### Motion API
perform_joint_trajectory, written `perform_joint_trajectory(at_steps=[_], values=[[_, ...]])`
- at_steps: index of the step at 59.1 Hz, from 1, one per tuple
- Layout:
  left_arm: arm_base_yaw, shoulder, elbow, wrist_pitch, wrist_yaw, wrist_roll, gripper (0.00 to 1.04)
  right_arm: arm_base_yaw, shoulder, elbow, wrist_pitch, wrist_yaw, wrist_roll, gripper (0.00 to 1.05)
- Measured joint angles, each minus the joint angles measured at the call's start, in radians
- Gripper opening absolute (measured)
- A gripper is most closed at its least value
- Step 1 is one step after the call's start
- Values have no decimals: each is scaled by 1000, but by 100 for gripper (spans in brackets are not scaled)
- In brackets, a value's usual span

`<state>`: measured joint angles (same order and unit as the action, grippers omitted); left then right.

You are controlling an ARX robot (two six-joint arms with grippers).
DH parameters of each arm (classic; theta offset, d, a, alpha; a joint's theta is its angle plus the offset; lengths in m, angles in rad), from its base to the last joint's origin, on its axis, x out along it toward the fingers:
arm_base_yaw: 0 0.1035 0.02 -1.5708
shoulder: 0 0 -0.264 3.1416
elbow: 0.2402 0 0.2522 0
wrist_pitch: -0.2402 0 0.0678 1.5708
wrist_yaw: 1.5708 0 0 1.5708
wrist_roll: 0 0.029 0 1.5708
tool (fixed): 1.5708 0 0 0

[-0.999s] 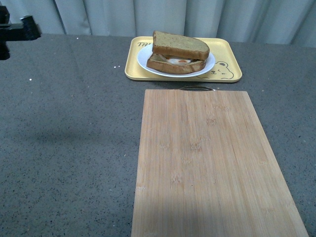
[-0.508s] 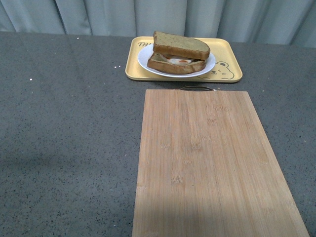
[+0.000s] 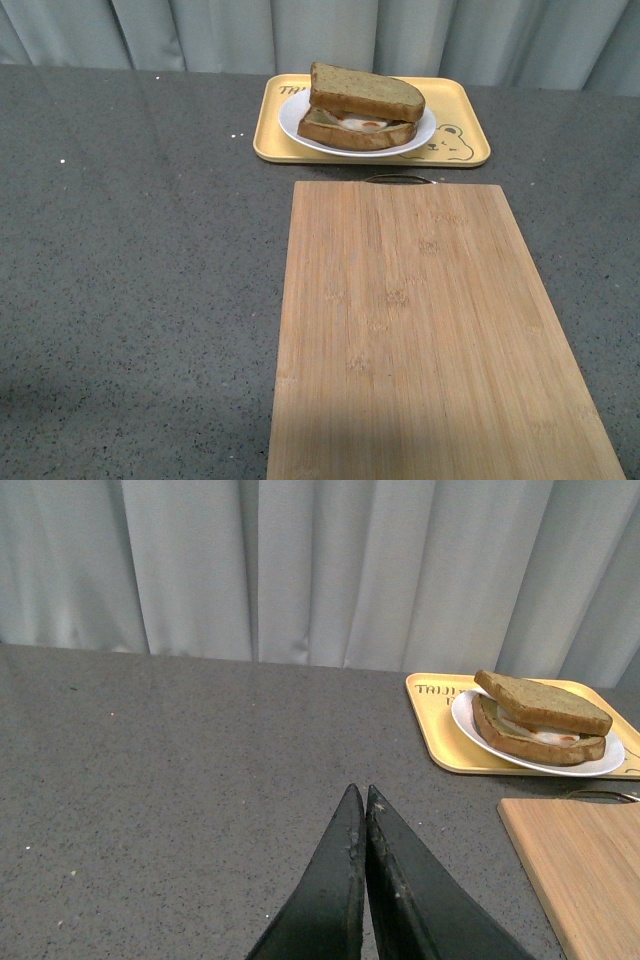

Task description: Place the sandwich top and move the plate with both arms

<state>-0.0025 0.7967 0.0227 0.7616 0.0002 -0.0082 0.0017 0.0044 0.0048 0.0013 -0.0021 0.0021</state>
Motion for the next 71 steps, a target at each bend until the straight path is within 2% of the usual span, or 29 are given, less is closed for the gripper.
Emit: perform_joint_trajectory(at_steps=[34,71], values=[[0,-386,-4,-350,0,0,4,0,0,0,0,0,0,95],[0,-604,-4,-565,0,0,4,0,0,0,0,0,0,95]])
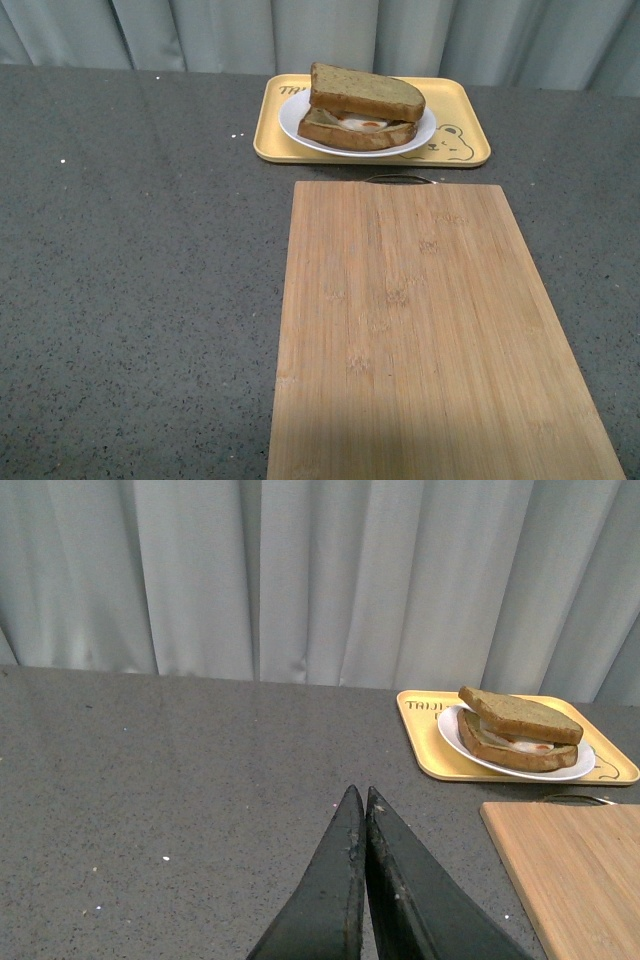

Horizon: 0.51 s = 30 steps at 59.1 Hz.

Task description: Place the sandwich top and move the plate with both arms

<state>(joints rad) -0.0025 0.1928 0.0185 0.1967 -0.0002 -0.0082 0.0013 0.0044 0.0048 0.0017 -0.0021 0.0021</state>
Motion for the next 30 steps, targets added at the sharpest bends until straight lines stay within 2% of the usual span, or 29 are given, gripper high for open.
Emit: perform_joint_trajectory(at_steps=[4,8,10,22,30], values=[[0,-24,0,-24,0,0,4,0,0,0,0,0,0,95],[0,-130,0,-166,0,0,4,0,0,0,0,0,0,95],[0,-161,0,-186,0,0,4,0,0,0,0,0,0,95],[0,-187,0,-194,0,0,4,0,0,0,0,0,0,95],[0,-188,0,-194,0,0,27,0,0,0,0,0,0,95]])
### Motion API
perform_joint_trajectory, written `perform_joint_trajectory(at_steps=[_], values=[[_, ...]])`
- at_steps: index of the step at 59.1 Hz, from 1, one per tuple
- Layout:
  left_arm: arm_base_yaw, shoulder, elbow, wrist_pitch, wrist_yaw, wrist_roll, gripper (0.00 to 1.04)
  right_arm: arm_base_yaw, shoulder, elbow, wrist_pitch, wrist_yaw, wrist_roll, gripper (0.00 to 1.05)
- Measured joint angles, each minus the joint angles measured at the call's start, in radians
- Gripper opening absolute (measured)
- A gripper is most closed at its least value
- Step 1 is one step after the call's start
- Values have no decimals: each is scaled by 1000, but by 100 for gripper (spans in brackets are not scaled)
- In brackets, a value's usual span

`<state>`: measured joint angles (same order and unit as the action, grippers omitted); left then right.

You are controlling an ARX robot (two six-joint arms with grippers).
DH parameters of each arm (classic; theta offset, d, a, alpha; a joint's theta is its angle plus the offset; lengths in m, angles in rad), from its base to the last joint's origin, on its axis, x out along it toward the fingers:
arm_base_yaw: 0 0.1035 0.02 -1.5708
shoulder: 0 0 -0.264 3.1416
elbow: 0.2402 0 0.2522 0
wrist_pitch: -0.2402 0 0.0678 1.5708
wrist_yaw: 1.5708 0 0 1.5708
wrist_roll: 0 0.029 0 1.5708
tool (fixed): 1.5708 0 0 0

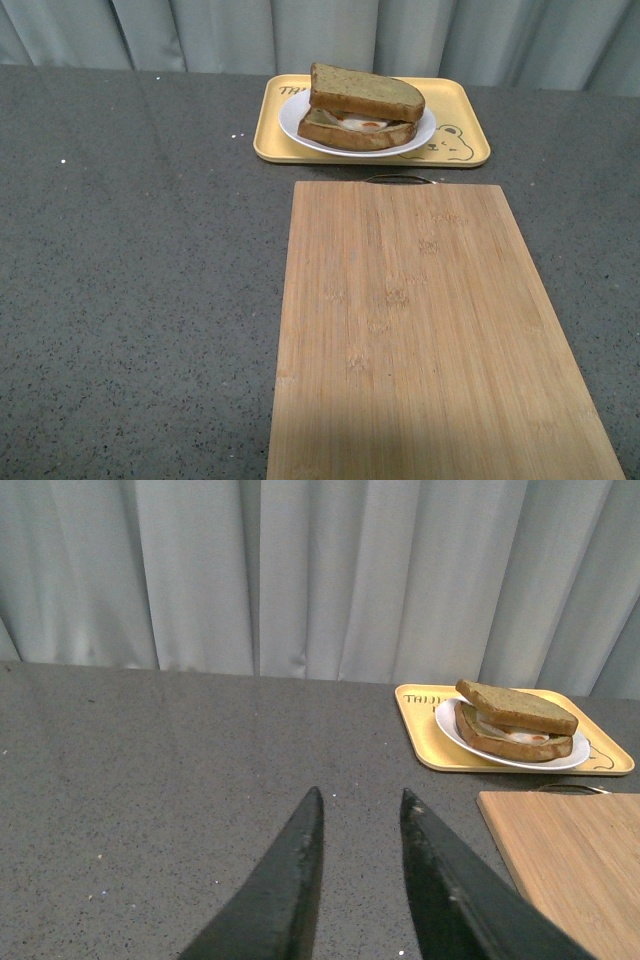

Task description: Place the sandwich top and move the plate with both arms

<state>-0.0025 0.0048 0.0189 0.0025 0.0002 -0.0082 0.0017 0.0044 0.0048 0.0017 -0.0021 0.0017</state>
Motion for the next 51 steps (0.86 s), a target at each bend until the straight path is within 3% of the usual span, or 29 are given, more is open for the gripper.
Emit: perform_joint_trajectory(at_steps=[21,51], values=[[0,0,0,0,0,1,100,0,0,0,0,0,0,95],[0,0,0,0,0,1,98,0,0,0,0,0,0,95]])
